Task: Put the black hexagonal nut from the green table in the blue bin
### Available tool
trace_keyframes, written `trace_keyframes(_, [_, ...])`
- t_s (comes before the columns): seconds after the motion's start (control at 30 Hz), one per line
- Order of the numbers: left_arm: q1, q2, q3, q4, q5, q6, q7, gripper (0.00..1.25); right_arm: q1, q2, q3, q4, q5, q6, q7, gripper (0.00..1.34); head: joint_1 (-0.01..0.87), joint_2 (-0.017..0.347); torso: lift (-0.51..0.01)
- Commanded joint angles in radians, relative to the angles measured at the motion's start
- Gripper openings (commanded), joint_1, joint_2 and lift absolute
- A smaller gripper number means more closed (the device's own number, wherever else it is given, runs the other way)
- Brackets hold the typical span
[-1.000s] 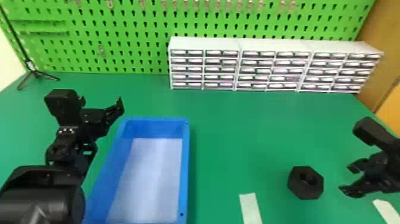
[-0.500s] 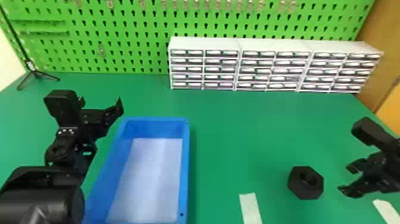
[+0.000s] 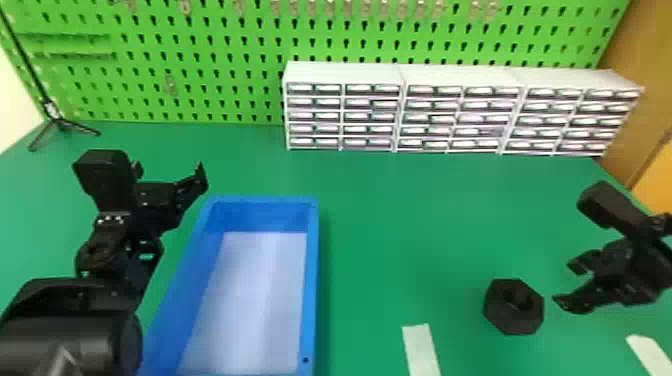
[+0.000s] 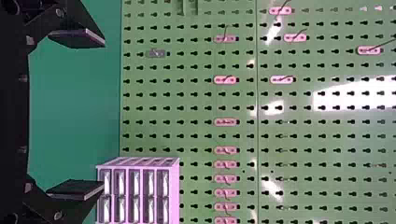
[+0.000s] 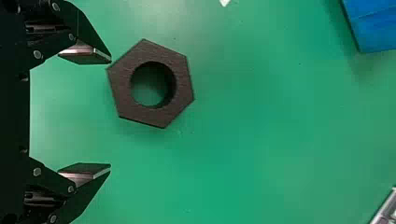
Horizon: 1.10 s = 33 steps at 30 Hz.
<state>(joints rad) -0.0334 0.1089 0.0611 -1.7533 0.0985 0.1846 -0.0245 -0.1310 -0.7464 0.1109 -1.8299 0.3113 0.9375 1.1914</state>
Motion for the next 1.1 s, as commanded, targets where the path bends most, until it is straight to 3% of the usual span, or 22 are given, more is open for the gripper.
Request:
trace_keyframes(0.0, [-0.002, 0.000, -0.003, 0.001, 0.001, 0.000, 0.001, 1.04, -0.033, 0.032, 0.018, 0.020, 0.025, -0.005, 0.008, 0.89, 0.686, 0.028, -0.096])
trace_keyframes(0.23, [-0.002, 0.000, -0.006, 0.001, 0.003, 0.000, 0.006, 1.04, -0.078, 0.075, 0.067, 0.064, 0.083, -0.019, 0.024, 0.90, 0.686, 0.028, -0.096])
trace_keyframes(0.63, [-0.003, 0.000, -0.010, 0.001, 0.007, 0.000, 0.011, 1.04, -0.121, 0.162, 0.065, 0.169, 0.140, -0.097, 0.022, 0.95, 0.686, 0.028, -0.096])
trace_keyframes(1.07, [-0.007, 0.000, -0.009, 0.000, 0.007, 0.000, 0.011, 1.04, -0.133, 0.196, 0.053, 0.270, 0.155, -0.144, 0.014, 0.95, 0.686, 0.028, -0.096])
